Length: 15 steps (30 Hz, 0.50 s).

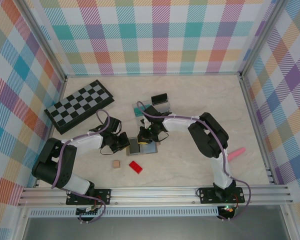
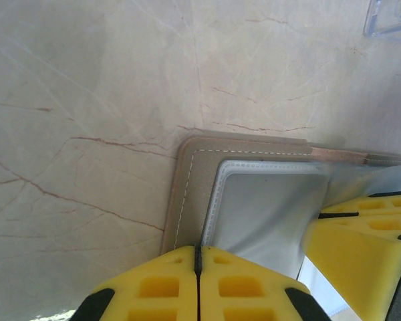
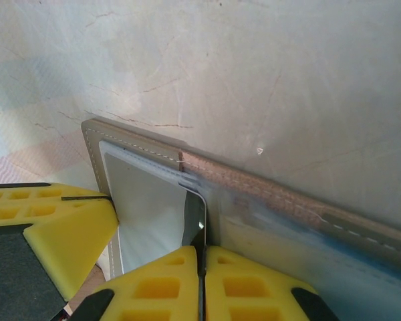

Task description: Take the credit cards out of the card holder

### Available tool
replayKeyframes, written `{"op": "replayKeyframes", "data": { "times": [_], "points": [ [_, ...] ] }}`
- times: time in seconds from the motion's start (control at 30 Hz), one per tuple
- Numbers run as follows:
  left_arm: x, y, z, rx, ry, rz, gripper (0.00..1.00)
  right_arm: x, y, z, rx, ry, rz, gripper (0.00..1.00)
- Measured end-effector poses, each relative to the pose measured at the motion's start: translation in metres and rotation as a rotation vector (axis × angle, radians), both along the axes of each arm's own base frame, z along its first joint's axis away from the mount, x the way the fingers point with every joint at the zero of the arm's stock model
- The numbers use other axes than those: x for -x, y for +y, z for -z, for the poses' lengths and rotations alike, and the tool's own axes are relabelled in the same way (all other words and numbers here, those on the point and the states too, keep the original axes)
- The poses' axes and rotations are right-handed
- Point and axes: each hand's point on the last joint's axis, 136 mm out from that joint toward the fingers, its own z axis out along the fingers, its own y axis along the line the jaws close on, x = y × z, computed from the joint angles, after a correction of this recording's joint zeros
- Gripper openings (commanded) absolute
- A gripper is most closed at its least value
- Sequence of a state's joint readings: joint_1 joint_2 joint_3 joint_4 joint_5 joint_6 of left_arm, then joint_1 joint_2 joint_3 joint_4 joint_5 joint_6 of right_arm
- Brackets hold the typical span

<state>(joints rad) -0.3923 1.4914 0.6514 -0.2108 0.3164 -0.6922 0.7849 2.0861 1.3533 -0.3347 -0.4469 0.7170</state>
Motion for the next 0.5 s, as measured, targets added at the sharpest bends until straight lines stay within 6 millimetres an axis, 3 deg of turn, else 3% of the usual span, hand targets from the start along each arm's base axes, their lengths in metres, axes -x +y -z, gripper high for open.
{"op": "replayKeyframes", "data": {
  "times": [0.17, 0.5],
  "points": [
    [0.000, 0.001, 0.000, -0.004, 0.001, -0.001, 0.14, -0.001, -0.003, -0.001, 0.000, -0.009, 0.002, 0.07],
    [0.000, 0.000, 0.000, -0.007, 0.008, 0.000, 0.11, -0.003, -0.028, -0.003, 0.042, -0.046, 0.034, 0.08]
  ]
}}
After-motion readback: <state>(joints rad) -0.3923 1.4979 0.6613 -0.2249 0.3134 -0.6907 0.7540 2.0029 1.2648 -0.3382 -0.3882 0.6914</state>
